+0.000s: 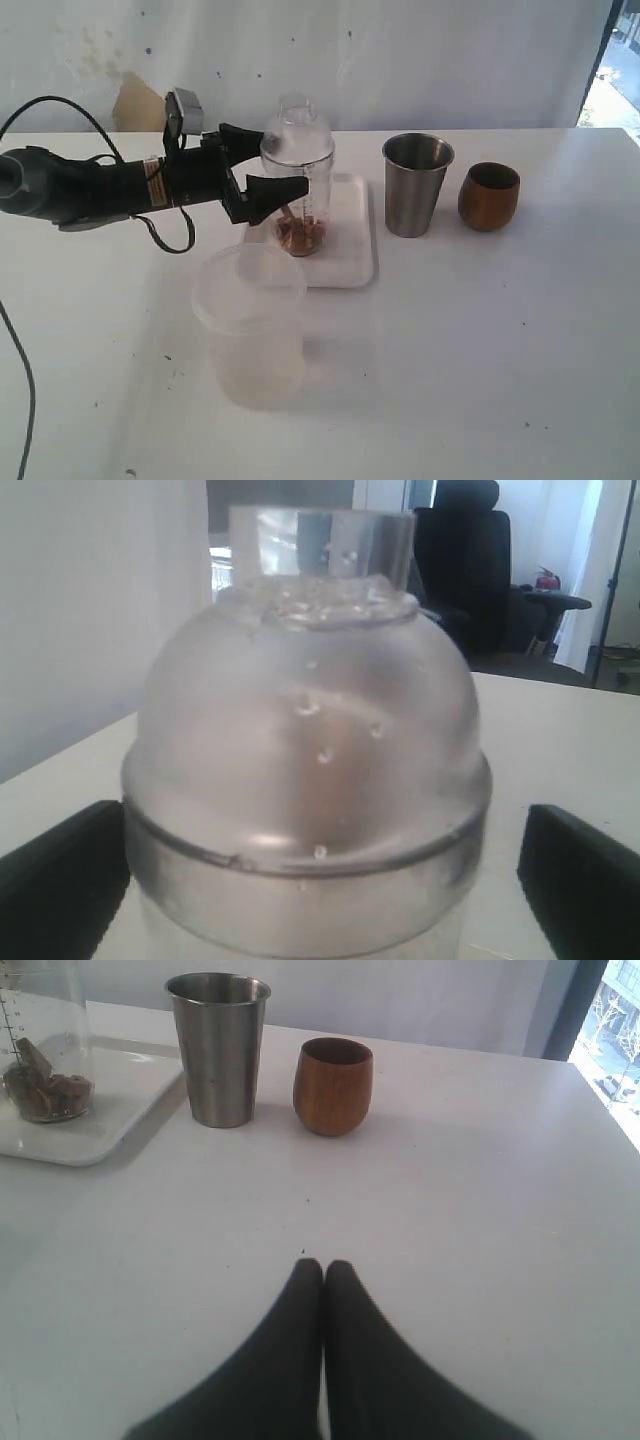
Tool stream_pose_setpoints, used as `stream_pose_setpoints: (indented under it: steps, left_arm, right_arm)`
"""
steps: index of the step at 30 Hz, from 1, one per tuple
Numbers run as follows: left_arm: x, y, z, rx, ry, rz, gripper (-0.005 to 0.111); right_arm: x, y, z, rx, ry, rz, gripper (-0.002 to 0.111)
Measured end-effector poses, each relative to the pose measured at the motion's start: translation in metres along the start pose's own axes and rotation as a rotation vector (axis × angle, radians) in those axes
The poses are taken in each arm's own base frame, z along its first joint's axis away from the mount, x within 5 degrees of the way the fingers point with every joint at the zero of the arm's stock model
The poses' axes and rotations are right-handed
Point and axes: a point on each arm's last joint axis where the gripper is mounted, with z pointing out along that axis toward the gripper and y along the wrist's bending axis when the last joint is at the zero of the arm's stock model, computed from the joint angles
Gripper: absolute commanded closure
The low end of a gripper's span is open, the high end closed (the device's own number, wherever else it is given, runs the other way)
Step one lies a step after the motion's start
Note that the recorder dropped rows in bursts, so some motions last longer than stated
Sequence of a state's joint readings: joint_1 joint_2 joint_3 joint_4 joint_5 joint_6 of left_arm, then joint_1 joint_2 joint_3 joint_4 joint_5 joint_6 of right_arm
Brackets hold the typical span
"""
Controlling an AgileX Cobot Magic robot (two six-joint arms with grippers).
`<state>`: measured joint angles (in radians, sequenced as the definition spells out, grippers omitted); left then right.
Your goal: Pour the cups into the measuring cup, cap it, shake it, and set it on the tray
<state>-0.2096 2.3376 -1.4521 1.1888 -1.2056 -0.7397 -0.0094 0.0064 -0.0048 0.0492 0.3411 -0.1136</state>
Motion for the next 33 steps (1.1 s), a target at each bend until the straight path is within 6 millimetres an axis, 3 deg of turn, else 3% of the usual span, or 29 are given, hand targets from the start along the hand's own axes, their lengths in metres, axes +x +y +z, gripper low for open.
stream_pose_setpoints:
  steps: [6, 18, 25, 30, 33]
  left_arm:
    - [0.001, 0.006, -0.011, 0.0, 0.021, -0.005, 0.002]
    - [-0.018, 0.029, -0.07, -0.015, 0.146, -0.115, 0.002]
    - [-0.061, 0.038, -0.115, -0.087, 0.179, -0.156, 0.002]
    - [-0.098, 0.021, -0.136, -0.127, 0.185, -0.141, 0.002]
    - [-0.114, 0.006, -0.151, -0.241, 0.244, -0.142, 0.002]
  right_arm:
    - [0.0, 0.0, 0.0, 0.0, 0.0, 0.0, 0.108]
    - [0.0, 0.0, 0.0, 0.0, 0.0, -0.001, 0.108]
    - [0.0, 0.0, 0.0, 0.0, 0.0, -0.001, 0.108]
    - [0.0, 0.0, 0.0, 0.0, 0.0, -0.001, 0.108]
    - [0.0, 0.0, 0.0, 0.0, 0.0, -0.001, 0.108]
